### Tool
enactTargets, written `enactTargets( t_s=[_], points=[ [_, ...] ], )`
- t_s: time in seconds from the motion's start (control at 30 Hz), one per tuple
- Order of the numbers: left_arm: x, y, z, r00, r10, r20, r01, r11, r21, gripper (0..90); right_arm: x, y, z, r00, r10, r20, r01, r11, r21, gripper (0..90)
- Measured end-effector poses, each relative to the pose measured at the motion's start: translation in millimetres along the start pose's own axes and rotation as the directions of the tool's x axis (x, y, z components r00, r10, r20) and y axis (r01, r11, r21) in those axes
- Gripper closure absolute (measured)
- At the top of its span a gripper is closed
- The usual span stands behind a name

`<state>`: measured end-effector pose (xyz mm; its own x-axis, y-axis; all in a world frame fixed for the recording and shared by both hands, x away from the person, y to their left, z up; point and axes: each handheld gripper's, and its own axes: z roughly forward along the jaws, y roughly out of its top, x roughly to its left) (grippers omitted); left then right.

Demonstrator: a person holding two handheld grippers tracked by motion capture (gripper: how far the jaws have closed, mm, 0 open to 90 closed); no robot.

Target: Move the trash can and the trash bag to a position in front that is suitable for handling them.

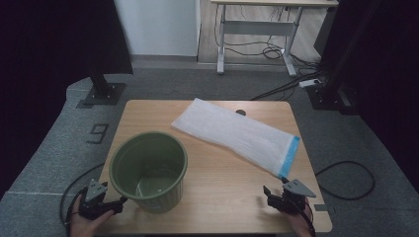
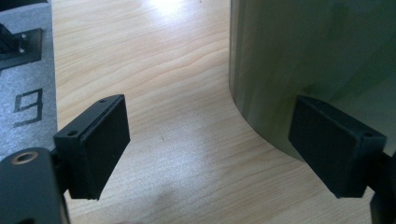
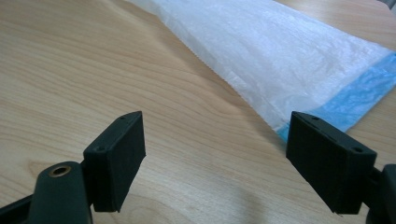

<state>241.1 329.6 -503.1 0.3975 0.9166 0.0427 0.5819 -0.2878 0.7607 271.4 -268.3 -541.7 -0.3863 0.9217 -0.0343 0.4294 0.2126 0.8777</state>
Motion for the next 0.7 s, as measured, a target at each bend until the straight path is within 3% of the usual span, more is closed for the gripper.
enactTargets(
  t_s=[0.13, 0.2, 0.23, 0.27, 0.3, 0.37, 0.4, 0.43, 0.5, 0.53, 0.57, 0.6, 0.63, 0.67, 0.7],
  points=[
    [0.4, -2.4, -10.0, 0.9996, -0.012, 0.027, 0.013, 0.9996, -0.027, 12.5, -5.2, -3.9, -8.2, 0.9991, 0.029, 0.032, -0.028, 1.0, -0.007, 21.1],
    [0.5, -1.7, -17.1, 0.9991, 0.011, 0.041, -0.01, 0.9993, -0.037, 12.7, -8.4, -5.1, -15.3, 0.9977, 0.047, 0.048, -0.046, 0.998, -0.031, 21.9],
    [-0.1, -1.2, -20.4, 0.9981, 0.021, 0.058, -0.019, 0.9988, -0.046, 12.7, -8.4, -5.1, -15.3, 0.9977, 0.047, 0.048, -0.046, 0.998, -0.031, 21.9],
    [-2.0, -0.5, -27.0, 0.994, 0.057, 0.093, -0.051, 0.9969, -0.059, 13.9, -11.8, -5.2, -18.4, 0.996, 0.067, 0.058, -0.065, 0.997, -0.045, 22.1],
    [-2.0, -0.5, -27.0, 0.994, 0.057, 0.093, -0.051, 0.9969, -0.059, 14.2, -11.8, -5.2, -18.4, 0.996, 0.067, 0.058, -0.065, 0.997, -0.045, 22.1],
    [-5.9, 0.7, -34.4, 0.9812, 0.118, 0.153, -0.107, 0.9915, -0.074, 14.4, -15.4, -6.2, -18.8, 0.9937, 0.092, 0.064, -0.09, 0.995, -0.04, 22.6],
    [-11.6, 3.5, -38.0, 0.9679, 0.16, 0.193, -0.147, 0.9858, -0.08, 14.4, -15.8, -6.5, -18.3, 0.9928, 0.098, 0.069, -0.096, 0.995, -0.034, 23.1],
    [-11.6, 3.5, -38.0, 0.9679, 0.16, 0.193, -0.147, 0.9858, -0.08, 14.4, -15.8, -6.5, -18.3, 0.9928, 0.098, 0.069, -0.096, 0.995, -0.034, 23.1],
    [-22.9, 9.3, -38.2, 0.9348, 0.219, 0.28, -0.192, 0.9741, -0.119, 14.3, -15.9, -6.9, -16.6, 0.9904, 0.109, 0.084, -0.109, 0.994, -0.015, 23.3],
    [-27.5, 12.2, -36.3, 0.9241, 0.234, 0.302, -0.2, 0.9695, -0.142, 14.3, -15.7, -6.8, -16.4, 0.9902, 0.114, 0.082, -0.113, 0.994, -0.015, 23.3],
    [-31.5, 14.7, -34.2, 0.9198, 0.237, 0.312, -0.197, 0.968, -0.156, 14.4, -15.5, -6.5, -16.4, 0.9902, 0.114, 0.08, -0.113, 0.993, -0.016, 23.3],
    [-31.5, 14.7, -34.2, 0.9198, 0.237, 0.312, -0.197, 0.968, -0.156, 10.4, -15.5, -6.5, -16.4, 0.9902, 0.114, 0.08, -0.113, 0.993, -0.016, 23.3],
    [-41.2, 20.9, -26.5, 0.9149, 0.25, 0.317, -0.207, 0.9645, -0.164, 12.1, -14.6, -6.2, -16.1, 0.9904, 0.114, 0.077, -0.113, 0.993, -0.018, 23.3],
    [-41.2, 20.9, -26.5, 0.9149, 0.25, 0.317, -0.207, 0.9645, -0.164, 14.5, -14.6, -6.2, -16.1, 0.9904, 0.114, 0.077, -0.113, 0.993, -0.018, 23.3],
    [-46.1, 24.1, -21.0, 0.9032, 0.258, 0.343, -0.21, 0.9625, -0.171, 14.5, -14.3, -6.2, -15.8, 0.9907, 0.114, 0.075, -0.113, 0.993, -0.018, 23.3]
  ],
)
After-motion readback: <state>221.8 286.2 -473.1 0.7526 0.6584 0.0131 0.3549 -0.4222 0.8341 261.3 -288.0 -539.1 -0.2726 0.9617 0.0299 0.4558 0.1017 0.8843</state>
